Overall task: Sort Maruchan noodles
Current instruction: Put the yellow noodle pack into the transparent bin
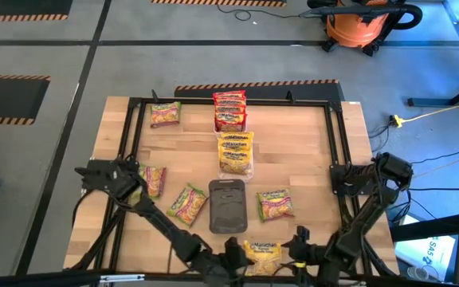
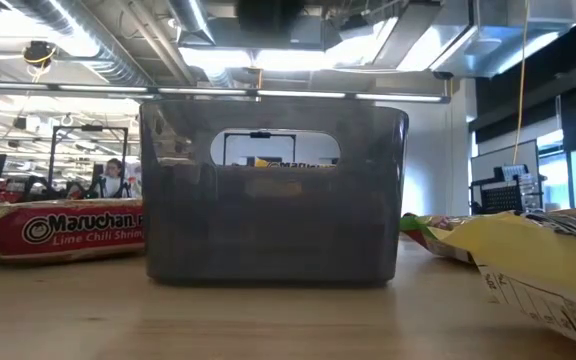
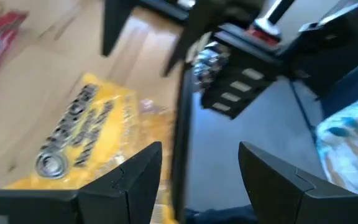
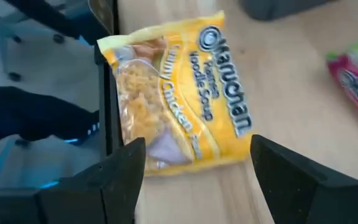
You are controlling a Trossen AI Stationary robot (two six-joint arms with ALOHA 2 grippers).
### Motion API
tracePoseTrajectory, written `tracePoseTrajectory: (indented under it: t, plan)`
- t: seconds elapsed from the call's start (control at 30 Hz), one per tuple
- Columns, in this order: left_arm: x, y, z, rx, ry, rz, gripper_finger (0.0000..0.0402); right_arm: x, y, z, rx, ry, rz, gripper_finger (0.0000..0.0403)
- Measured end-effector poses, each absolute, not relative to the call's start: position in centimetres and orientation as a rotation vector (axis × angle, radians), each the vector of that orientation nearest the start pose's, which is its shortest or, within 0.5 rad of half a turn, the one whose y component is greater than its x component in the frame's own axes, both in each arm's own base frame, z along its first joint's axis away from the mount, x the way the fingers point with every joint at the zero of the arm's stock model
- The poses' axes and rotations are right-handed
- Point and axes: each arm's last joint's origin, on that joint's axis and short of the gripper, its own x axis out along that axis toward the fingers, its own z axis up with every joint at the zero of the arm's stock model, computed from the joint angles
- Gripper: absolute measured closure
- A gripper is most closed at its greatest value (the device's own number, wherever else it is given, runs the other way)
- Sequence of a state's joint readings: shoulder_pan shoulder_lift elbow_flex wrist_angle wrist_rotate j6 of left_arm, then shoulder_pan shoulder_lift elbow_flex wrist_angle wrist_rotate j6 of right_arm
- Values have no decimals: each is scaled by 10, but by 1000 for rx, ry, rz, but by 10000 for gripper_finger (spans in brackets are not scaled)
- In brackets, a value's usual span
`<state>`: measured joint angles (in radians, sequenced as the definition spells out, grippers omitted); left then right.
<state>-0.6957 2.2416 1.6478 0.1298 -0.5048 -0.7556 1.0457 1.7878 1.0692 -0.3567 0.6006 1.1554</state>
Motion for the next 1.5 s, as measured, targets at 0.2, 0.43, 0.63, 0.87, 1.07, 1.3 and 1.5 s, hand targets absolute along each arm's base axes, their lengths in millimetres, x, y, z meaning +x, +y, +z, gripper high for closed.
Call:
tracePoseTrajectory:
  t: [0.2,0.43,0.63,0.87,1.07,1.3,1.5]
  plan:
    - [412,-298,161,-493,452,-13,194,210,283,157,179,731,-7,134]
    - [422,-287,139,-494,525,-12,194,217,283,139,-23,795,83,134]
    - [426,-278,130,-488,564,28,194,206,290,138,-30,804,103,134]
    - [432,-267,129,-486,571,56,194,203,294,136,92,874,131,134]
    - [438,-273,147,-475,483,66,194,198,299,154,159,889,105,134]
    - [437,-300,186,-408,366,18,194,173,272,200,250,910,-89,134]
    - [423,-318,183,-380,378,-11,194,168,243,189,383,860,-160,134]
